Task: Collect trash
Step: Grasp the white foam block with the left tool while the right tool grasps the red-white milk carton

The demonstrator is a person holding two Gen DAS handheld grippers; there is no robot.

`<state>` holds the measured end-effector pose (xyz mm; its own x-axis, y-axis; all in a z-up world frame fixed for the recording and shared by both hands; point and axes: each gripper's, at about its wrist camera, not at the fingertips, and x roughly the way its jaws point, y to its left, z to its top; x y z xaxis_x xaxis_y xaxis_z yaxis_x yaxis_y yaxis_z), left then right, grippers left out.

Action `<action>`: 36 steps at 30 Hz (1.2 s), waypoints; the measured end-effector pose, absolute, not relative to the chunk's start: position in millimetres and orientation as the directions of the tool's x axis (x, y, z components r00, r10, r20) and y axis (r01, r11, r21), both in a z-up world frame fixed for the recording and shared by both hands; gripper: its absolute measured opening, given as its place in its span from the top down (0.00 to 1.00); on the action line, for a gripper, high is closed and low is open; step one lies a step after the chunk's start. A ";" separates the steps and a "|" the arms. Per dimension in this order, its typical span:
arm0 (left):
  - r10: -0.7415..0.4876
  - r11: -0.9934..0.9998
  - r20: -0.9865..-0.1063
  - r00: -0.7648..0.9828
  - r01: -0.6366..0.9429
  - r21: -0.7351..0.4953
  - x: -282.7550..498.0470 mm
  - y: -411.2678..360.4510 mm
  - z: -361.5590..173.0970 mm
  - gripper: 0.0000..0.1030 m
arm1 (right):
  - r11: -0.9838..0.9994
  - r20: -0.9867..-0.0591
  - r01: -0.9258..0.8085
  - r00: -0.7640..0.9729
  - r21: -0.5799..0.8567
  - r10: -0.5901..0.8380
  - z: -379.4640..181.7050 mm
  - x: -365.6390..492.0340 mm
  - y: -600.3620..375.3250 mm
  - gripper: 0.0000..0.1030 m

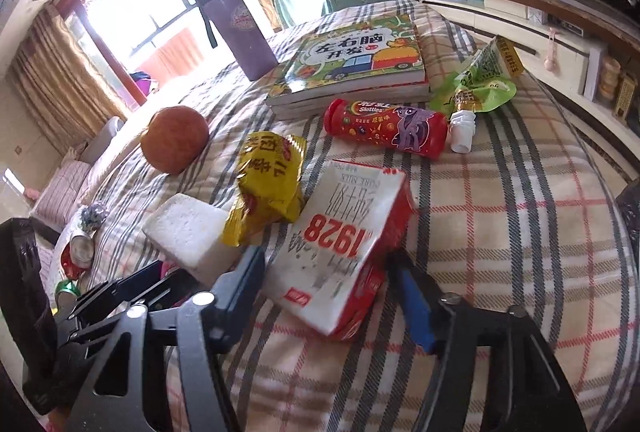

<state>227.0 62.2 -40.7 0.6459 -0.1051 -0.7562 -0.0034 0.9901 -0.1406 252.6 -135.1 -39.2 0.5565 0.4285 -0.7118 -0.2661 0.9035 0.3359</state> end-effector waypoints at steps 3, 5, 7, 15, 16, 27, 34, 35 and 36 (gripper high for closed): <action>-0.137 0.987 -0.755 0.641 0.027 -0.157 219.0 51.8 -39.5 0.56 | 0.905 -0.710 -0.295 0.563 0.305 0.423 -30.8 239.4 -139.4 0.49; -0.157 0.985 -0.754 0.638 0.050 -0.163 211.7 43.2 -38.8 0.56 | 0.901 -0.707 -0.304 0.560 0.309 0.432 -28.9 233.5 -145.6 0.50; -0.183 0.982 -0.751 0.635 0.082 -0.170 200.9 31.1 -37.2 0.56 | 0.897 -0.706 -0.308 0.554 0.318 0.441 -28.2 226.3 -154.4 0.50; -0.293 0.956 -0.738 0.607 0.167 -0.242 167.1 -5.5 -28.7 0.56 | 0.890 -0.700 -0.278 0.550 0.361 0.455 -28.4 189.7 -210.5 0.50; -0.304 0.952 -0.736 0.605 0.177 -0.248 164.0 -10.3 -27.0 0.56 | 0.891 -0.699 -0.273 0.553 0.363 0.454 -27.9 185.2 -216.9 0.50; -0.322 0.946 -0.764 0.559 0.228 -0.232 148.0 -46.6 -31.0 0.54 | 0.905 -0.719 -0.226 0.550 0.361 0.424 -35.0 163.5 -249.7 0.47; -0.279 0.960 -0.772 0.571 0.144 -0.240 158.7 -24.7 -33.6 0.41 | 0.914 -0.723 -0.206 0.561 0.351 0.404 -42.9 168.2 -240.0 0.37; -0.273 0.962 -0.773 0.572 0.136 -0.239 159.2 -22.4 -32.6 0.41 | 0.917 -0.724 -0.207 0.564 0.341 0.397 -43.5 168.5 -238.3 0.41; -0.272 0.962 -0.772 0.575 0.135 -0.238 158.6 -21.0 -32.1 0.41 | 0.919 -0.724 -0.207 0.568 0.335 0.391 -43.9 168.2 -237.8 0.42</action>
<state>158.6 -21.0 -32.1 0.5753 -0.2716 -0.7716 0.1345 0.9618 -0.2382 168.2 -237.8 -43.9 0.5683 0.3912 -0.7238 -0.2065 0.9194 0.3347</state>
